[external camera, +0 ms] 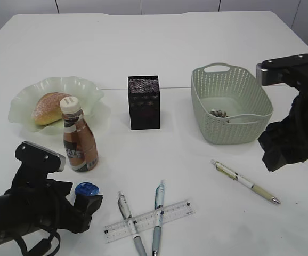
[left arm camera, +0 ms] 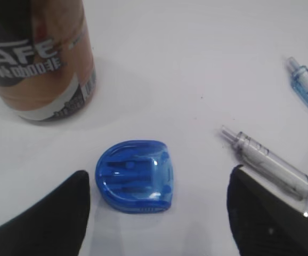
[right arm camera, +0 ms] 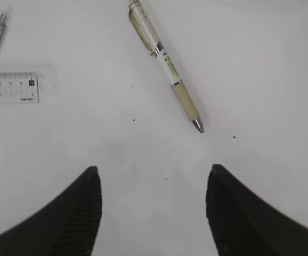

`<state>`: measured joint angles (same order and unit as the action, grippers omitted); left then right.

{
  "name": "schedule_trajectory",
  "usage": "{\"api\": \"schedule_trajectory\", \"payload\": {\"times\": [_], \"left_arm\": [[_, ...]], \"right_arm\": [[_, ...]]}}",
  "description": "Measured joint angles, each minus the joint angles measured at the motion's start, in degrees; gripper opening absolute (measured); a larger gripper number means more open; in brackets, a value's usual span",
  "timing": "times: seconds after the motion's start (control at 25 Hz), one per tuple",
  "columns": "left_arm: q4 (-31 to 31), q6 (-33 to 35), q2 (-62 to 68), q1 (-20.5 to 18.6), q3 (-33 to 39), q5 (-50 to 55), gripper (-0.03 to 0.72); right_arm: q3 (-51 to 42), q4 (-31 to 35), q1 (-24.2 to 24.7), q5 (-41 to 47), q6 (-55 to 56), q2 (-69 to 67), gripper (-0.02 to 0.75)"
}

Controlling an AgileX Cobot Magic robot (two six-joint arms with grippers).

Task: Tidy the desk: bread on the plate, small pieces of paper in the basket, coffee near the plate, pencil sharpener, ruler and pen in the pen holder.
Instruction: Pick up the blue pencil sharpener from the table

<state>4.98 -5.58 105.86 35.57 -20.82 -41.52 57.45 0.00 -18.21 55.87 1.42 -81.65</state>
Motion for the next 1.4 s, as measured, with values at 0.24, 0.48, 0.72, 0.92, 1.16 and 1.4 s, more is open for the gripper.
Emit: {"api": "schedule_trajectory", "payload": {"times": [0.24,0.48,0.72,0.92,1.16,1.4], "left_arm": [[0.1,0.0,0.0,0.0,0.0,0.6,0.585],[0.1,0.0,-0.6,0.0,-0.1,2.9,0.585],[0.1,0.0,-4.3,0.0,-0.1,7.4,0.584],[0.0,0.0,-4.8,0.0,-0.6,10.8,0.584],[-1.2,0.6,-4.7,0.0,-6.3,19.3,0.584],[-1.4,0.9,-2.9,0.0,-7.0,20.1,0.582]], "right_arm": [[0.0,0.0,0.0,-0.2,0.0,0.0,0.457],[0.0,0.0,0.0,-1.0,0.0,0.0,0.457],[0.0,0.0,0.0,-1.0,0.0,0.0,0.457],[0.0,0.0,0.0,-1.1,0.0,0.0,0.457],[0.0,0.0,0.0,-1.1,0.0,0.0,0.457],[0.0,0.0,0.0,-1.1,0.0,0.0,0.457]]}}
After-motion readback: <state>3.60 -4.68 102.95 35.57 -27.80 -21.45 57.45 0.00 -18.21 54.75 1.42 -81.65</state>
